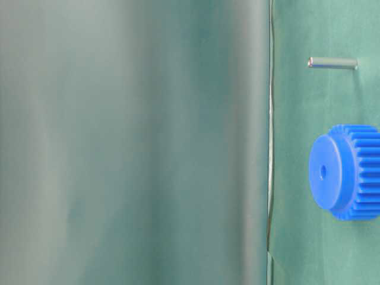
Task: Insert the shaft into the center hole of the gear.
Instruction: 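Move the open right gripper toward the small silver shaft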
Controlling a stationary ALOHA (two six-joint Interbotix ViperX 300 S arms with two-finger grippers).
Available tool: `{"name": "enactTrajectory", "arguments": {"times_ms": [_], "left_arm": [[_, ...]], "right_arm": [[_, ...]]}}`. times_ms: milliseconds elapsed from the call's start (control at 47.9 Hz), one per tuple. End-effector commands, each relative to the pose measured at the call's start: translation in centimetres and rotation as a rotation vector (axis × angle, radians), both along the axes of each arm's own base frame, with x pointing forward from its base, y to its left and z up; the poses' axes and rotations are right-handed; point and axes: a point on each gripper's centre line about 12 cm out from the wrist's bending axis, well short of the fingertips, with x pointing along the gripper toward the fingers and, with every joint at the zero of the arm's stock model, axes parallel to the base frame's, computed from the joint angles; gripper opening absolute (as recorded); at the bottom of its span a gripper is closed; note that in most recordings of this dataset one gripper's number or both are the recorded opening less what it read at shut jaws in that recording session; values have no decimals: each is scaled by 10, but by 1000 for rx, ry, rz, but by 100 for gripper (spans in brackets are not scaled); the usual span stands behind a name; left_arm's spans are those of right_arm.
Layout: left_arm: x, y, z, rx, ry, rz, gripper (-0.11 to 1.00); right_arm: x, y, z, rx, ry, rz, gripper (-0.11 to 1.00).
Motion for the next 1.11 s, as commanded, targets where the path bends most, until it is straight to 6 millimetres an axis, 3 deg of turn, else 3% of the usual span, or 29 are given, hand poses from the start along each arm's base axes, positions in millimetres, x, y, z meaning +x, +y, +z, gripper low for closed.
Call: {"name": "enactTrajectory", "arguments": {"times_ms": [0,313,626,752,940,981,1086], "left_arm": [[4,-2,13,-2,-21,-9,0],[4,-3,14,-2,-11,-14,0],[5,-3,13,0,-3,-14,0],[5,-3,13,-2,0,-14,0],[5,-3,12,-2,0,-14,0],[5,-3,12,-2,2,-14,0],[5,-3,12,-2,2,-14,0]], "right_arm": [[3,0,5,0,-8,0,2],[14,-8,16,4,87,-38,2],[48,-35,-10,38,248,-141,4],[63,-49,-30,65,330,-187,26],[91,-61,-75,91,485,-211,82],[96,-63,-85,95,515,-213,86],[107,-68,-111,115,587,-225,83]]}}
